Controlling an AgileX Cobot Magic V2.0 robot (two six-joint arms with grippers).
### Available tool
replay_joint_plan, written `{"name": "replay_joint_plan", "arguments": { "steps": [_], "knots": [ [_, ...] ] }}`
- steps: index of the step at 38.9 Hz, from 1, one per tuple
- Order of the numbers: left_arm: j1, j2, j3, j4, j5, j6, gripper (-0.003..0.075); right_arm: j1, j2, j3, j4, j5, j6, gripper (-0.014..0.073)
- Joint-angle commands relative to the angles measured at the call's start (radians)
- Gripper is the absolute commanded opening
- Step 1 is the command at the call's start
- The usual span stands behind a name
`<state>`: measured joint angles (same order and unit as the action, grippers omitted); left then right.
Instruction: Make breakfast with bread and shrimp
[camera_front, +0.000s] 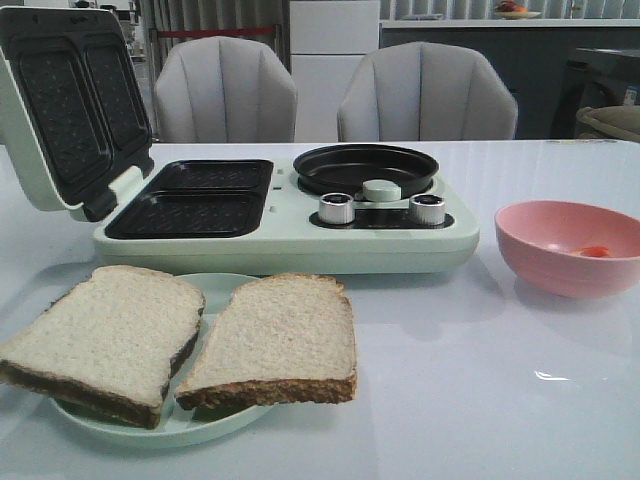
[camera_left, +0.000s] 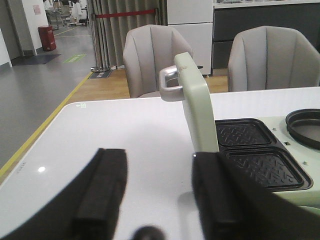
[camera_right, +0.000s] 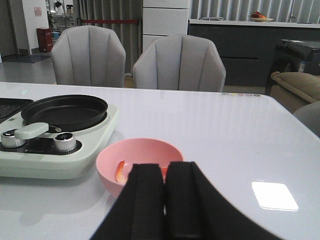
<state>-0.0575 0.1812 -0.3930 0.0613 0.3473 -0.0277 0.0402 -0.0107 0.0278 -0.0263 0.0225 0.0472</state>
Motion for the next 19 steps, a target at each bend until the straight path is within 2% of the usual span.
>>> {"name": "replay_joint_plan", "arguments": {
  "steps": [1,19],
  "knots": [
    [0.001,0.02,-0.034,0.002,-0.09,-0.001,0.0564,-0.005,-0.019,-0.004,-0.01,-0.078,-0.002,0.0153],
    [0.001,0.02,-0.034,-0.006,-0.11,-0.001,0.0475,-0.005,-0.019,-0.004,-0.01,-0.078,-0.002,0.0153]
  ]
}}
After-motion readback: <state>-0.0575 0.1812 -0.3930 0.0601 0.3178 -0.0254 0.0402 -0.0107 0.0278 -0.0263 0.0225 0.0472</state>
